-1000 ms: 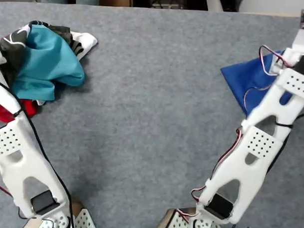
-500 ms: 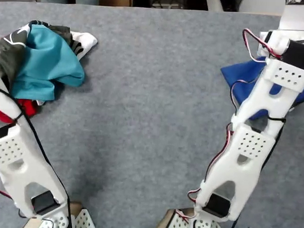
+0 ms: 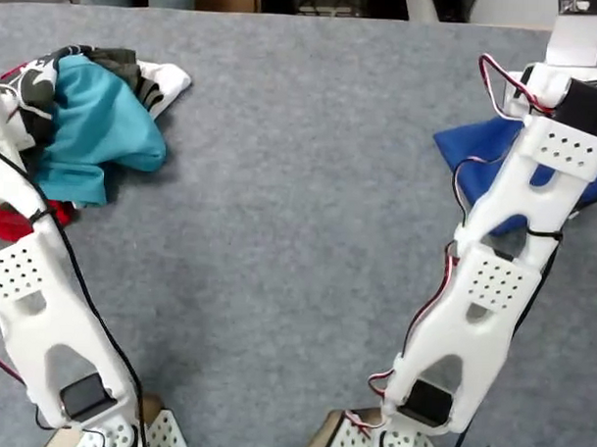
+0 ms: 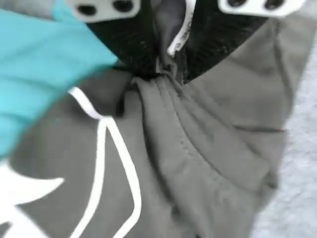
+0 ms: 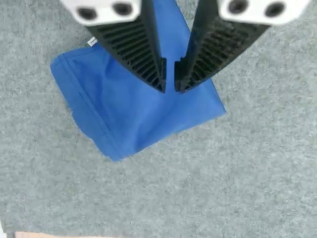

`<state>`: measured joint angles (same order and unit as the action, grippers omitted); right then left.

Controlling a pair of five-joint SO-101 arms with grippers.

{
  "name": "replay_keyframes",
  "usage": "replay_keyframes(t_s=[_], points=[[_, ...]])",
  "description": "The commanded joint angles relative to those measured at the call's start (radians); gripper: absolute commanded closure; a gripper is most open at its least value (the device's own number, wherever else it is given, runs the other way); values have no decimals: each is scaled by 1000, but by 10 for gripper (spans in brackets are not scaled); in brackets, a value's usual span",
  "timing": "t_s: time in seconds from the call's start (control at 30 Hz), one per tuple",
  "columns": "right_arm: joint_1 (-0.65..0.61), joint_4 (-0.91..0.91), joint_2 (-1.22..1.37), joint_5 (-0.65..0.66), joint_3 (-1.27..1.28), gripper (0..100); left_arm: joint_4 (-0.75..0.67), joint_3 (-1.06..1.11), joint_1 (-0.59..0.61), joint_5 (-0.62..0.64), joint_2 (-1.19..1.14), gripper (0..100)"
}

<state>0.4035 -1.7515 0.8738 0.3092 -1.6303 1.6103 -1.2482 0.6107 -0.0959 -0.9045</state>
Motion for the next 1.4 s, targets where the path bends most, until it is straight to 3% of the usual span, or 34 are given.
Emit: replay_keyframes(t_s=[0.0, 0.1, 0.2, 0.4, 0.6, 0.7, 0.8, 0.9, 0.97, 1.03, 1.1, 1.27, 1.37], points=[[-11, -9, -62, -11, -31, 958, 157, -300, -33, -5, 118, 973], [-8, -9, -62, -61, -38, 958, 155, -426, -54, -2, 184, 973], [-14, -11, -62, -84, -39, 958, 155, -375, -94, 2, 359, 973], [-15, -9, -62, -121, -30, 956, 155, 71, -295, 3, 853, 973], [-14, -9, -62, -123, -30, 956, 140, 768, -860, 0, 1398, 970], [-14, -9, -62, -123, -30, 956, 37, 1119, -1155, -6, 1559, 969], [-18, -9, -61, -123, -28, 928, -51, 1409, -1299, -52, 1651, 849], [-29, -12, -61, -118, -28, 792, -155, 1590, -1244, 43, 1702, 716], [-44, -14, -64, -117, -28, 707, -190, 1603, -1156, 75, 1714, 719], [-61, -15, -68, -115, -28, 684, -207, 1600, -1040, 81, 1728, 719], [-86, -15, -70, -86, -28, 704, -207, 1589, -877, 77, 1735, 719], [-195, -18, -153, -8, 2, 826, -273, 1664, -340, 74, 1702, 717], [-299, -18, -294, 58, 154, 796, -397, 1790, -91, 69, 1657, 718]])
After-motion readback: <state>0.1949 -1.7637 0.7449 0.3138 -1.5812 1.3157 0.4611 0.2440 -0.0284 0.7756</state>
